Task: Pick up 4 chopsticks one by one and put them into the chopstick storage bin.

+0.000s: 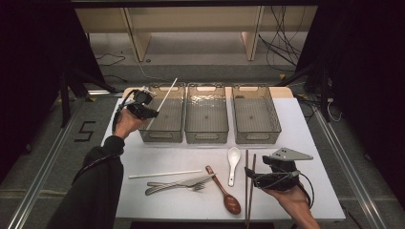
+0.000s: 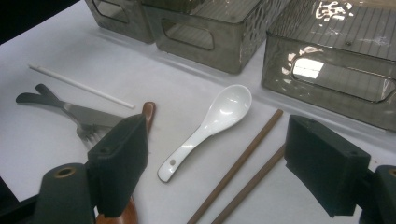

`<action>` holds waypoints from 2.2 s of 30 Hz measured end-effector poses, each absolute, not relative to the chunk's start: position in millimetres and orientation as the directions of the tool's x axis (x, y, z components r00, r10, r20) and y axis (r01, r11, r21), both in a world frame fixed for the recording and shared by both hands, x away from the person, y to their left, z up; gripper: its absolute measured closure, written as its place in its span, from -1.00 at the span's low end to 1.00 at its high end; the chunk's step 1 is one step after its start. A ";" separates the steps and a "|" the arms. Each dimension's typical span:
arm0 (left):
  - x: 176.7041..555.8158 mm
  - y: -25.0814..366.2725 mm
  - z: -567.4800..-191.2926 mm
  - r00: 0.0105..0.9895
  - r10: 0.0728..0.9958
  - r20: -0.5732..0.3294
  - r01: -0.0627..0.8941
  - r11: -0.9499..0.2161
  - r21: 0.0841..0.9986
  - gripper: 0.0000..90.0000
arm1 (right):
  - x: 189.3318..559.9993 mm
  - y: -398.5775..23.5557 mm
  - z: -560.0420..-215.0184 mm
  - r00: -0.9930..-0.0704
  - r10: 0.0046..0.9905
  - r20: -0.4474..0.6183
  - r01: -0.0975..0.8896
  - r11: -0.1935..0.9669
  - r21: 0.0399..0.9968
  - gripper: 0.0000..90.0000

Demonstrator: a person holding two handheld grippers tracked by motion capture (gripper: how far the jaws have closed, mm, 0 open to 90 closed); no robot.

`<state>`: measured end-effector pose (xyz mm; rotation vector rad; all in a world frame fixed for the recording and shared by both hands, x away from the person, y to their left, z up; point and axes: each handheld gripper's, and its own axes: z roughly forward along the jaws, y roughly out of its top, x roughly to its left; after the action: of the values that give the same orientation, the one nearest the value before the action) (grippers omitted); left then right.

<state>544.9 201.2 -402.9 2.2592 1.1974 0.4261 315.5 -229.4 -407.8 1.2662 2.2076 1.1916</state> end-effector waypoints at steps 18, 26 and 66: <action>535.1 199.9 -398.5 0.560 0.828 0.014 0.667 -0.461 0.585 0.44 | 315.4 -230.0 -407.7 -0.551 0.826 0.117 0.551 0.255 0.795 -0.49; 503.0 193.6 -384.0 0.626 0.779 -0.021 0.632 -0.492 0.598 -0.05 | 315.3 -230.3 -407.8 -0.550 0.827 0.117 0.551 0.254 0.795 -0.49; 421.3 165.9 -437.2 0.853 0.522 0.016 0.507 -0.835 0.215 -0.15 | 313.2 -228.6 -406.1 -0.559 0.822 0.106 0.541 0.265 0.798 -0.49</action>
<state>421.3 165.9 -437.2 2.8262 0.7941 0.1097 313.2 -228.6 -406.1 1.2471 2.2112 1.1909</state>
